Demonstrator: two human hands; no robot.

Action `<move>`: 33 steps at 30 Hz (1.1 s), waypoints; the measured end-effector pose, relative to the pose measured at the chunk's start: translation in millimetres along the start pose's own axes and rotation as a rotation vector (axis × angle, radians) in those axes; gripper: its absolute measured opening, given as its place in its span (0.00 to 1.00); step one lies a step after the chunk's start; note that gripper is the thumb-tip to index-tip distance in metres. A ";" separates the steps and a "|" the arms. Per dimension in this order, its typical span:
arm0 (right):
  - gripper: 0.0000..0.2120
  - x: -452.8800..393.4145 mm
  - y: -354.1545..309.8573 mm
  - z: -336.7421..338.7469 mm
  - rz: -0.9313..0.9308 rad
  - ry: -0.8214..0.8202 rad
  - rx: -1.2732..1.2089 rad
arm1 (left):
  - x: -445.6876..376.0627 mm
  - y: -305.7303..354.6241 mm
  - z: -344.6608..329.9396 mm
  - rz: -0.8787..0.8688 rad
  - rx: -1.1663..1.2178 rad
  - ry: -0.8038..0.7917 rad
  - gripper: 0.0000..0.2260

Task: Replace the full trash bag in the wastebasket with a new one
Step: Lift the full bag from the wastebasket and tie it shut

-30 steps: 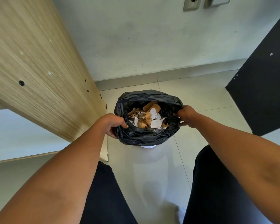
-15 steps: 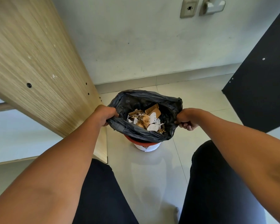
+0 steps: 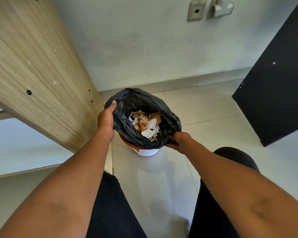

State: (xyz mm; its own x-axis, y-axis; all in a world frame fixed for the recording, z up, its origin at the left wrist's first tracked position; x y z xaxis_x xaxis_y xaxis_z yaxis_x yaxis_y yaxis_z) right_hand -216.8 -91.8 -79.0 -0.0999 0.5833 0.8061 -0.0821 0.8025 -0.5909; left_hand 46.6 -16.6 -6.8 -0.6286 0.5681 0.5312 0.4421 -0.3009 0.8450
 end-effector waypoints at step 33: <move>0.28 56.8 -118.3 24.9 -0.096 -0.193 0.862 | 17.2 16.4 39.0 0.192 -0.288 0.084 0.11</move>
State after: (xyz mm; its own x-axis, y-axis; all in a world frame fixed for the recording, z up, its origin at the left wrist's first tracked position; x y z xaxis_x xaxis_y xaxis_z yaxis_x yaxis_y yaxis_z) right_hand -237.4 -156.8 35.9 -0.2130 0.4246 0.8800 -0.8092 0.4280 -0.4024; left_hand 67.9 18.1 13.7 -0.6069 0.4190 0.6754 0.3666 -0.6064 0.7056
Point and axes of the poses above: each hand's wrist, its own x-axis away from the middle knuckle, its own z-axis out of the back of the hand, y = z × x, the point moved 2 cm from there along -x, towards the middle knuckle, and after that the axes turned 3 degrees about y, right-handed, at the moved point
